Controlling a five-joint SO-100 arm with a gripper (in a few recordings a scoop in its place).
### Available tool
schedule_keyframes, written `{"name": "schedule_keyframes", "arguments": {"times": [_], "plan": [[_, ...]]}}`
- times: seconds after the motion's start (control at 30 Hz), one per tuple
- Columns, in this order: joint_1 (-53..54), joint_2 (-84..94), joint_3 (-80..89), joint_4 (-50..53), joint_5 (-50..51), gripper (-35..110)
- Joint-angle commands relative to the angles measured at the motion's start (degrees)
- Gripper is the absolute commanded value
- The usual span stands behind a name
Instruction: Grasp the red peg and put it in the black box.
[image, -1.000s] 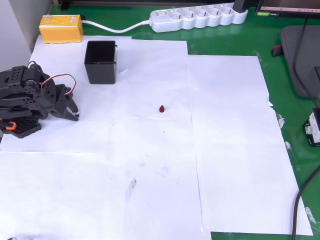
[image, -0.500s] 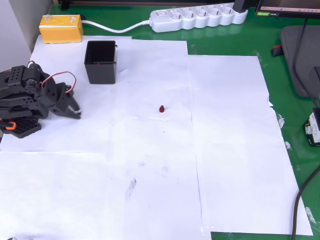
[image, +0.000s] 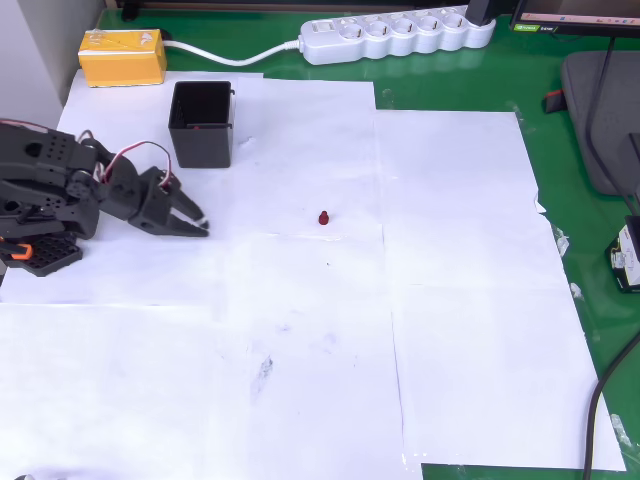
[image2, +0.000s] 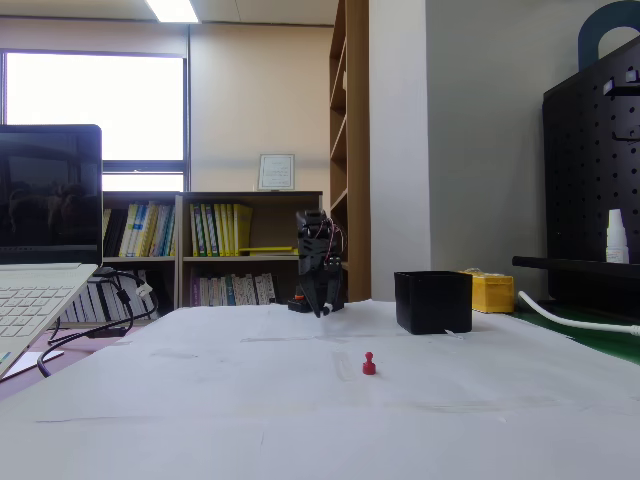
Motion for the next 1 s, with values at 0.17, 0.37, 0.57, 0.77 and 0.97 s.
{"name": "schedule_keyframes", "arguments": {"times": [0.17,0.37,0.57,0.77,0.97], "plan": [[0.26,26.02,-4.39,-38.32,0.18,0],[-0.70,35.95,-4.92,-55.20,2.11,0],[-2.11,44.56,-4.13,-65.74,2.72,0],[-3.16,55.46,-1.49,-76.99,2.90,0],[-3.25,70.31,3.60,-88.07,0.88,0]]}}
